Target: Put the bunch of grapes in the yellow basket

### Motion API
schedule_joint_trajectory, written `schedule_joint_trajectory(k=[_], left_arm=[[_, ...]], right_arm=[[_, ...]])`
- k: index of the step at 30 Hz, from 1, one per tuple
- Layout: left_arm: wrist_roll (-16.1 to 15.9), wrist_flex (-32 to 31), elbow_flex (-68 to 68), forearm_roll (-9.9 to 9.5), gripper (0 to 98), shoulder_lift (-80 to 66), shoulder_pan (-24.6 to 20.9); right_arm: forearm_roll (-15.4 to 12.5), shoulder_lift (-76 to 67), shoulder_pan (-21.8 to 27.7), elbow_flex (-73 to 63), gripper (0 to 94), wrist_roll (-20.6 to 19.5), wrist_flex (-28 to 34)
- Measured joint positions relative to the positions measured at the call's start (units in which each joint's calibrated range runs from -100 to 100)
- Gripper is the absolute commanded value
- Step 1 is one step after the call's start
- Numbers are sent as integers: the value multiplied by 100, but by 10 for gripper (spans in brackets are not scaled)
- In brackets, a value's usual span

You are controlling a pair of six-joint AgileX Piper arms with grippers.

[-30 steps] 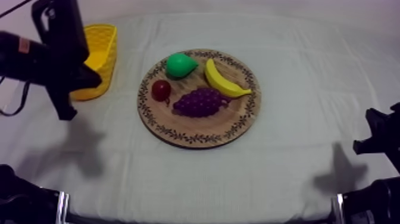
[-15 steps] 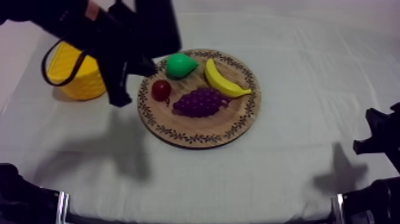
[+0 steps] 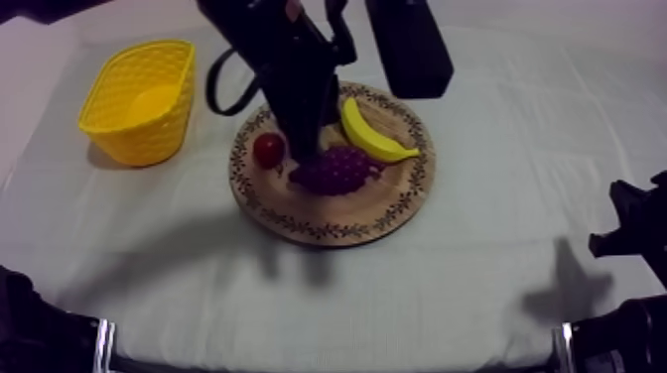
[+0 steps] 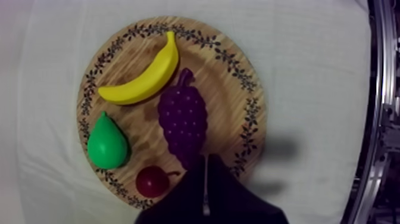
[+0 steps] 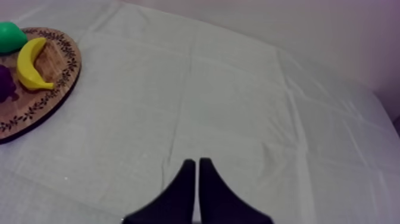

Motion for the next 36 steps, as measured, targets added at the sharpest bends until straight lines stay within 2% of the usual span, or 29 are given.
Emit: schedule_joint_trajectory(k=[5, 17, 20, 26, 36], left_arm=[[16, 39, -293, -12, 123, 404, -40], [112, 116, -409, -145, 616, 673, -48], [94, 138, -362, -171, 708, 711, -51], [96, 138, -332, -200, 785, 825, -51], [91, 69, -476, -238, 827, 1507, -94]], right_arm=[[0, 0, 0, 0, 3, 0, 0], [0, 0, 0, 0, 3, 4, 0], [0, 0, 0, 0, 3, 4, 0], [0, 0, 0, 0, 3, 4, 0], [0, 0, 0, 0, 3, 1, 0]])
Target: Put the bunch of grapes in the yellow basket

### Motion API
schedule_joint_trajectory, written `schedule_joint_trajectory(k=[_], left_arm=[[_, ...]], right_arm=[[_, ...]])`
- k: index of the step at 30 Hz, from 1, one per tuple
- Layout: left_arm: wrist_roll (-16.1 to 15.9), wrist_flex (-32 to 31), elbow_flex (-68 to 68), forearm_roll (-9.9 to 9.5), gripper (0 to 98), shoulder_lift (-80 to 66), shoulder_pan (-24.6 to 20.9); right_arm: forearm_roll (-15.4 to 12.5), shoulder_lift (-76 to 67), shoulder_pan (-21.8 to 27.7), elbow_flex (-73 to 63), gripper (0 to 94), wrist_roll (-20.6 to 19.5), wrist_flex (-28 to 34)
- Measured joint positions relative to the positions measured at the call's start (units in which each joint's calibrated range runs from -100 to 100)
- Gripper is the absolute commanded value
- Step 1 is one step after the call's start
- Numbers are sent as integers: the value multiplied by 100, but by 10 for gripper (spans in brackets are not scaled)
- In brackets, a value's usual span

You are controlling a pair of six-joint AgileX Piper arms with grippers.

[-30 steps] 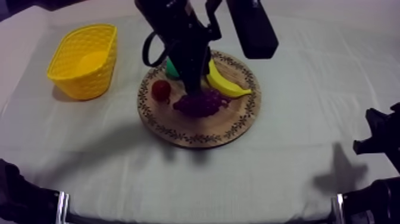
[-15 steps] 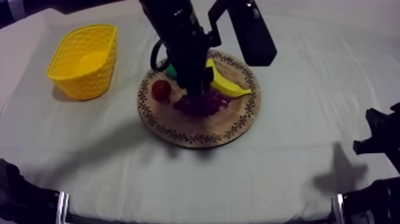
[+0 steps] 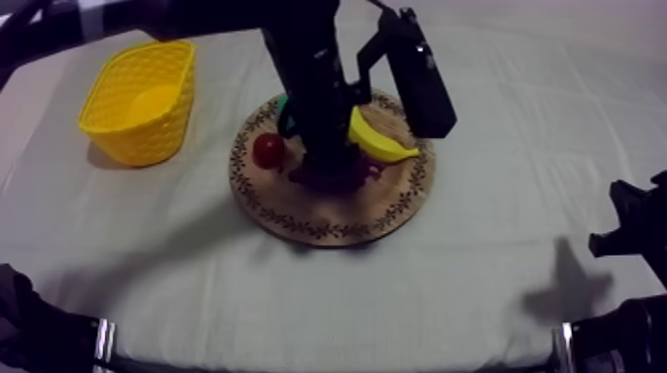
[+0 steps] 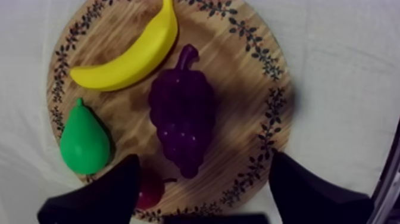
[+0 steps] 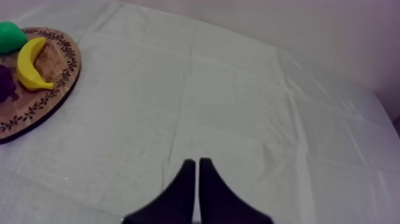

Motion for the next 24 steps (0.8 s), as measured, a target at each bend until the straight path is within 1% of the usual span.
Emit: schedule_joint_trajectory(k=[5, 24], left_arm=[[0, -16, -183, 0, 846, 433, -16], [-36, -32, -919, 52, 837, 1702, -229]], right_arm=[[0, 0, 0, 0, 3, 0, 0], [0, 0, 0, 0, 3, 0, 0]])
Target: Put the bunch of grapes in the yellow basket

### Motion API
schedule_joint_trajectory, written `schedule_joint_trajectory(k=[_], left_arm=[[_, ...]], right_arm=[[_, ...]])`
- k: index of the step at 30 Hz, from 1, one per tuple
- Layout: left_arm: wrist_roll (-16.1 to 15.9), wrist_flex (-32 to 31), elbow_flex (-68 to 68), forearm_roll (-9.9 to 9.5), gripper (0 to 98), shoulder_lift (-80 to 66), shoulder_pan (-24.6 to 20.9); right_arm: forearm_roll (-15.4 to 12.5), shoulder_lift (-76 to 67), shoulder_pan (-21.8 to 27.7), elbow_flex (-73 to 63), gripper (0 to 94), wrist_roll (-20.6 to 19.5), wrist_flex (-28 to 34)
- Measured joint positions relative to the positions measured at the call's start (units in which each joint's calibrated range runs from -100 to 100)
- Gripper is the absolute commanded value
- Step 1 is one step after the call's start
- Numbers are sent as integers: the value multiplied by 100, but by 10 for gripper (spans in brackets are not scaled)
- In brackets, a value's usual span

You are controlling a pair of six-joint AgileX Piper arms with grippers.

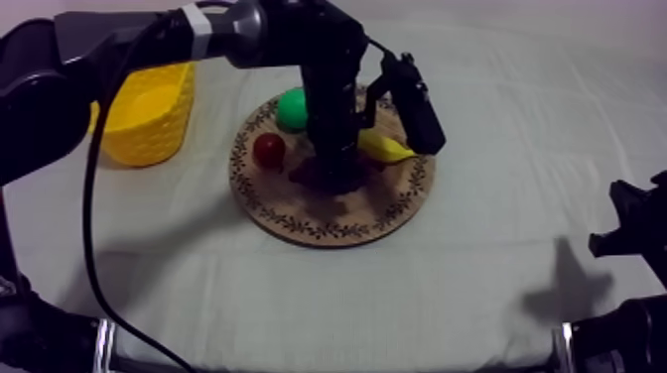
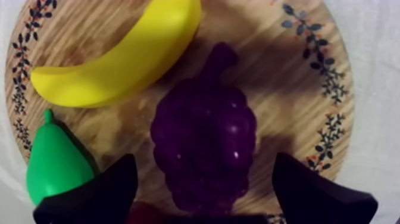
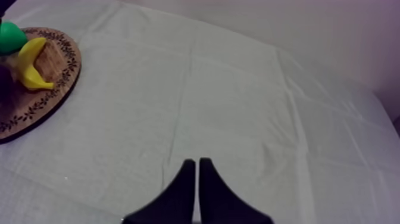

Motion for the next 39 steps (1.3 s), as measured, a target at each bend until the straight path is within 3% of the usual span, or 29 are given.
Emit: schedule_joint_trajectory(k=[10, 19, 30, 39], left_arm=[[-22, 32, -267, 36, 786, 353, -77], [78, 48, -350, 105, 634, 545, -97], [195, -38, -200, 105, 536, 369, -94], [270, -150, 163, 105, 519, -33, -89]], right_arm=[[0, 0, 0, 0, 3, -3, 0], [0, 0, 0, 0, 3, -3, 0], [0, 0, 0, 0, 3, -3, 0], [0, 0, 0, 0, 3, -3, 0]])
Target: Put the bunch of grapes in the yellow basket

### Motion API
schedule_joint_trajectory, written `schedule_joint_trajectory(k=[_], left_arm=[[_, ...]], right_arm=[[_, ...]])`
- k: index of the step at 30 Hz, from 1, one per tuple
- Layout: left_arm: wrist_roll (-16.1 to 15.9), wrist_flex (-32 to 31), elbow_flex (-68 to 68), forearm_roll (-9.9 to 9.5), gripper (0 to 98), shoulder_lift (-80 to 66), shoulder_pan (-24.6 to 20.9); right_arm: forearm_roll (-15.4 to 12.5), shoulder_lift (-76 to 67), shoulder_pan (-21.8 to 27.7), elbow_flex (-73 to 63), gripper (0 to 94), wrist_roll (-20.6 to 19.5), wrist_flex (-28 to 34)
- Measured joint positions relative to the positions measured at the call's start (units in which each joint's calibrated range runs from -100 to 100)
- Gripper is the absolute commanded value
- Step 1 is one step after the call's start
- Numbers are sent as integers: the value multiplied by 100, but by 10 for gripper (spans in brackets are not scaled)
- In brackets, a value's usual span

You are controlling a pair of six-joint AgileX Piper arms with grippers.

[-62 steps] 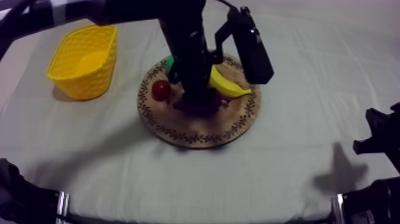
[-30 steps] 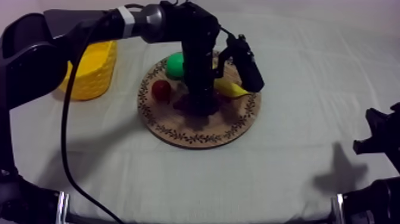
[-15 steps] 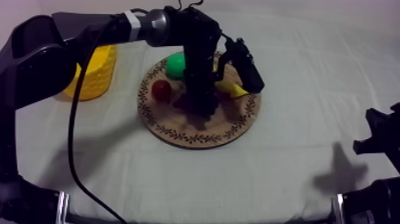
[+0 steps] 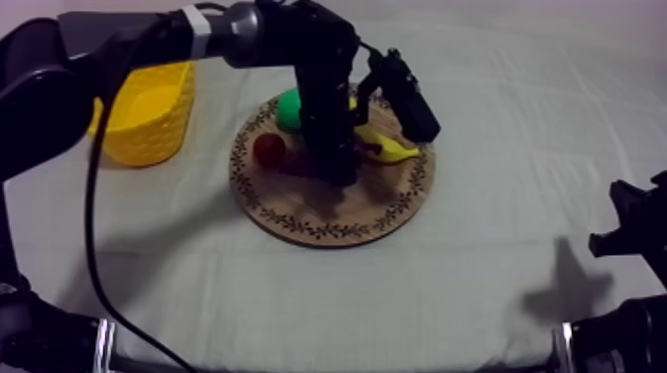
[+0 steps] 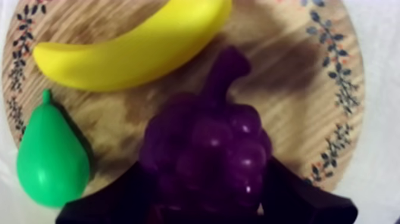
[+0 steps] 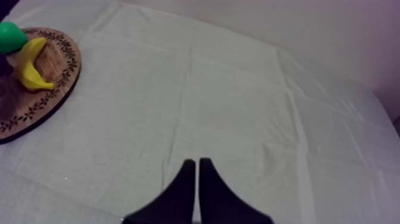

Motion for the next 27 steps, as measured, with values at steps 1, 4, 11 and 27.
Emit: schedule_joint_trajectory(k=[1, 4, 11, 27], left_arm=[[12, 7, 64, 0, 519, -95, 11], [44, 51, 235, 0, 520, -422, 51], [136, 334, 398, -47, 525, -1529, 170], [215, 817, 753, -80, 550, -2876, -47]], right_arm=[[0, 0, 0, 0, 3, 0, 0], [0, 0, 0, 0, 3, 0, 0], [0, 0, 0, 0, 3, 0, 0], [0, 0, 0, 0, 3, 0, 0]])
